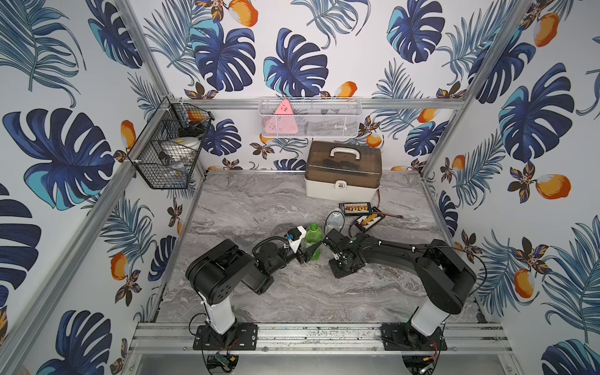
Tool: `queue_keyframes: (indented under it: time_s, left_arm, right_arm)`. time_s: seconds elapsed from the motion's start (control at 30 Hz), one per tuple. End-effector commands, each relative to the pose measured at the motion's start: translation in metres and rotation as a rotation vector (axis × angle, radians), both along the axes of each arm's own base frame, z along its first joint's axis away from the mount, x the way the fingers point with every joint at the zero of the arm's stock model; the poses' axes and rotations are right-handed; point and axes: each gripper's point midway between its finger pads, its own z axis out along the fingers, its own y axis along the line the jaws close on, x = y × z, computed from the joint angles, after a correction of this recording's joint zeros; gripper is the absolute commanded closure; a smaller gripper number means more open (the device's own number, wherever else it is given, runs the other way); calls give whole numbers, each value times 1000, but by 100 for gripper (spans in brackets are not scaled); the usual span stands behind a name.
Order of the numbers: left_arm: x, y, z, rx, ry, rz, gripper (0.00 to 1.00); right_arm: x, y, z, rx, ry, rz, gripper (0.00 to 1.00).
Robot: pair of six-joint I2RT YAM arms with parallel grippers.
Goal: Screw on the bottle caps
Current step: Move the bottle cap to the center of the board, then screw the bottle cap onto the plastic bottle.
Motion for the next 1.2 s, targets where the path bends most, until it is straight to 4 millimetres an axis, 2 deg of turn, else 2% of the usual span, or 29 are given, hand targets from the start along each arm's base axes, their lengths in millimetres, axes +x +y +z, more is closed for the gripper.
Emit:
queue_keyframes:
  time_s: [0.0,0.17,0.4,1.17]
  left_arm:
    - [-5,-4,2,3,-14,-29,28]
    - [-5,-5,1,4,-13,-33,28]
    - [-7,-6,1,5,-11,-38,28]
    - [-8,-7,1,8,-13,-35,28]
  right_arm:
    - [-32,-19,-2,-57,113,-32,66]
    - [-47,-29,-2,-77,163,-31,62]
    - [-41,-13,6,-32,174,5,52]
    - [-30,-11,-1,-31,145,-19,60]
